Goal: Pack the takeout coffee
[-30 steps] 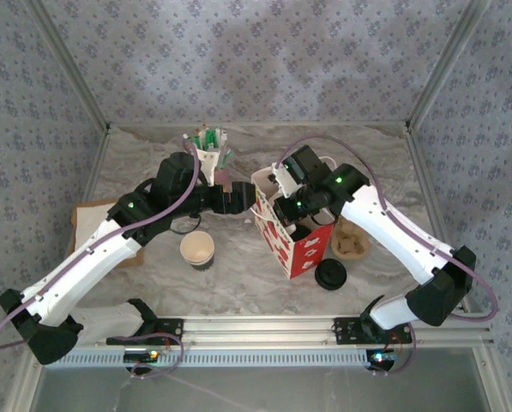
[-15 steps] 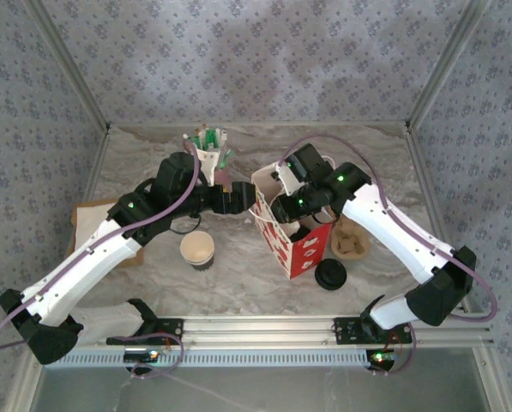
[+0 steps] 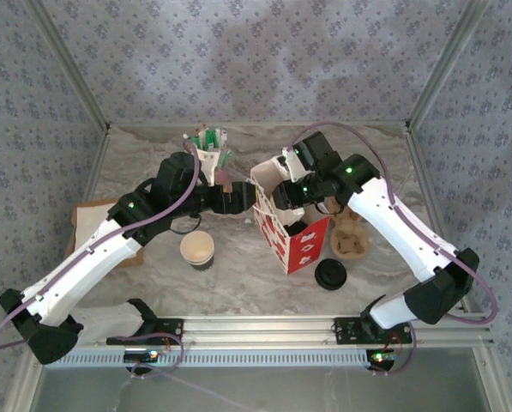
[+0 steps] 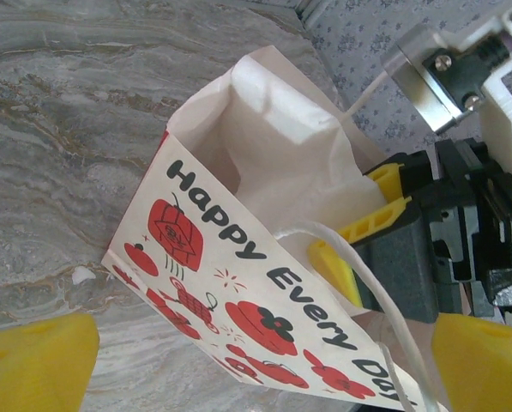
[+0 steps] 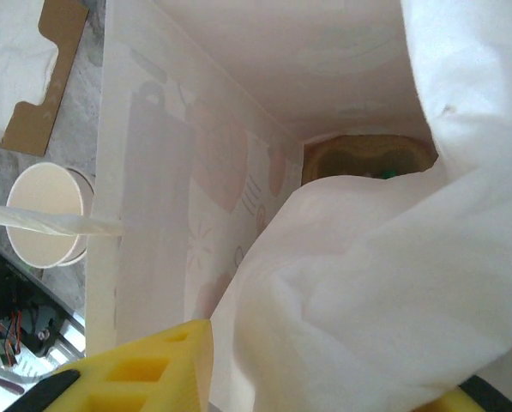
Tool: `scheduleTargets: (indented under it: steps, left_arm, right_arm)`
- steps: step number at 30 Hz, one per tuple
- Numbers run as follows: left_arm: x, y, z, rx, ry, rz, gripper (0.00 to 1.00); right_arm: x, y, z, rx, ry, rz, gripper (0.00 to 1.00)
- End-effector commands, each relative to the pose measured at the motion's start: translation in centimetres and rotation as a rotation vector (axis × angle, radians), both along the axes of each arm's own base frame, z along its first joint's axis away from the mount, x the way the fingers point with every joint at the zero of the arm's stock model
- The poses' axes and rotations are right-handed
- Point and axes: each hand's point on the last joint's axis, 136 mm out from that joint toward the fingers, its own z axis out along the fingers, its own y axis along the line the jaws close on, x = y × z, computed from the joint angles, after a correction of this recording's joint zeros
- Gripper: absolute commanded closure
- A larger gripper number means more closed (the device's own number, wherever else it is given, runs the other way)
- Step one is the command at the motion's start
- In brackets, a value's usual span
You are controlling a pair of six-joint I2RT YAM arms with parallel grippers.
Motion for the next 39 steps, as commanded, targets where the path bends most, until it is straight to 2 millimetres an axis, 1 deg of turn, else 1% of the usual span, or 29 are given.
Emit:
scheduleTargets:
  steps: [1, 3, 6, 10, 12, 13, 14, 16, 18, 19, 21, 24, 27, 31, 35, 39]
  left_arm:
    - [0.2, -0.5, 0.7, -0.011, -0.03, -0.014, 0.01]
    - [0.2, -0.5, 0.8, -0.011, -0.031, -0.014, 0.01]
    - [0.2, -0.5, 0.8, -0.011, -0.032, -0.014, 0.01]
    - [0.3, -0.5, 0.7, -0.008, -0.029, -0.016, 0.01]
    - [0.3, -0.6, 0.8, -0.008, -0.03, -0.018, 0.01]
    - [0.3, -0.6, 0.7, -0.006, -0.031, -0.017, 0.01]
    - [0.3, -0.6, 0.8, -0.008, -0.032, -0.018, 0.01]
    - [0.3, -0.6, 0.8, -0.007, -0.032, -0.018, 0.01]
    - [0.3, -0.6, 0.8, -0.007, -0.031, -0.018, 0.01]
    - [0.3, -0.6, 0.8, -0.007, -0.032, -0.019, 0.01]
    - [0.3, -0.6, 0.8, -0.007, -0.03, -0.018, 0.01]
    - [0.3, -0.6, 0.8, -0.008, -0.031, -0.018, 0.0]
    - [0.3, -0.6, 0.8, -0.007, -0.031, -0.019, 0.01]
    - [0.3, -0.6, 0.9, -0.006, -0.032, -0.019, 0.01]
    - [0.4, -0.7, 0.8, -0.007, -0.032, -0.019, 0.01]
    - [0.5, -0.8, 0.7, -0.005, -0.031, -0.021, 0.01]
  right_arm:
    - [1.4, 0.0, 0.6, 0.005, -0.02, -0.039, 0.62]
    - [1.7, 0.0, 0.6, 0.001, -0.024, -0.045, 0.57]
    - [2.0, 0.0, 0.5, -0.002, -0.026, -0.049, 0.56]
    - [2.4, -0.5, 0.6, -0.027, -0.041, -0.074, 0.54]
    - [2.6, -0.8, 1.0, -0.027, -0.061, -0.09, 0.53]
    - [2.6, -0.8, 1.2, -0.022, -0.068, -0.095, 0.54]
    - [2.7, -0.8, 1.5, -0.016, -0.075, -0.101, 0.58]
    - [3.1, -1.0, 1.9, -0.011, -0.095, -0.122, 0.68]
    - [3.2, -0.8, 2.1, -0.008, -0.108, -0.12, 0.75]
    - [3.1, -0.7, 2.1, -0.007, -0.11, -0.115, 0.81]
    - [3.1, -0.5, 1.8, -0.012, -0.107, -0.111, 0.9]
    - [2.9, 0.0, 0.9, -0.025, -0.09, -0.096, 0.99]
    - [2.4, 0.3, -0.1, -0.051, -0.074, -0.084, 1.0]
    - [1.0, 0.9, -1.5, -0.08, -0.048, -0.051, 1.0]
    - [-0.2, 0.8, -3.1, -0.098, 0.021, -0.028, 1.0]
    - [-0.5, 0.9, -3.6, -0.102, 0.046, -0.017, 1.0]
